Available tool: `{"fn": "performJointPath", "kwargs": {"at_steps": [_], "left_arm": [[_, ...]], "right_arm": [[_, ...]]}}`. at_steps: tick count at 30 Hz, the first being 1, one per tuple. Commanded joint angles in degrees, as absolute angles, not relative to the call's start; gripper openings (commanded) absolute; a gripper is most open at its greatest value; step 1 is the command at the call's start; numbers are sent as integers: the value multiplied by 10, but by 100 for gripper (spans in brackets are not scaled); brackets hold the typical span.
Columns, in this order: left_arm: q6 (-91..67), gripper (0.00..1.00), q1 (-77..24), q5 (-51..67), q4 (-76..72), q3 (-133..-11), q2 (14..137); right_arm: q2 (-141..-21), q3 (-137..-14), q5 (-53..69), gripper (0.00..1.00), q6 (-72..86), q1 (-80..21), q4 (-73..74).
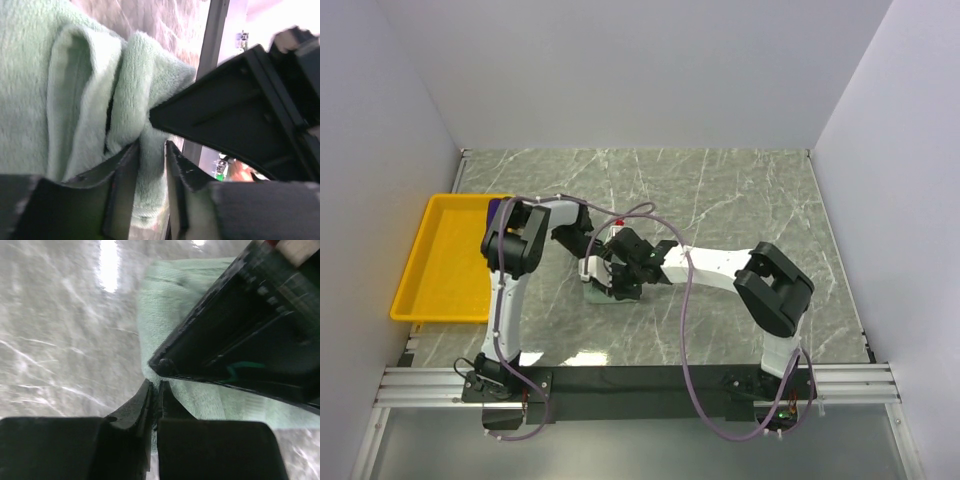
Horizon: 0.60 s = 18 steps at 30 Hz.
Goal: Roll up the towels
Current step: Roll the towel
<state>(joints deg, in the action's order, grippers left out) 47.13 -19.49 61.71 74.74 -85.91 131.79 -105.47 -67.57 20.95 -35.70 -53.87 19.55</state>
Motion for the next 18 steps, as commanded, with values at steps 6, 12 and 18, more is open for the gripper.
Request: {"fn": "performJointPath", "kwargs": {"at_steps": [6,12,18], "left_arm": [[478,46,-88,571,614,-788,1195],[470,49,-20,600,599,-749,1094],[399,50,58,585,489,-617,933]], "right_arm": [[-1086,-710,316,0,-287,-533,326],[-1117,-746,387,0,-224,-505,367],[-1164,-779,472,0,-200,-461,396]]}}
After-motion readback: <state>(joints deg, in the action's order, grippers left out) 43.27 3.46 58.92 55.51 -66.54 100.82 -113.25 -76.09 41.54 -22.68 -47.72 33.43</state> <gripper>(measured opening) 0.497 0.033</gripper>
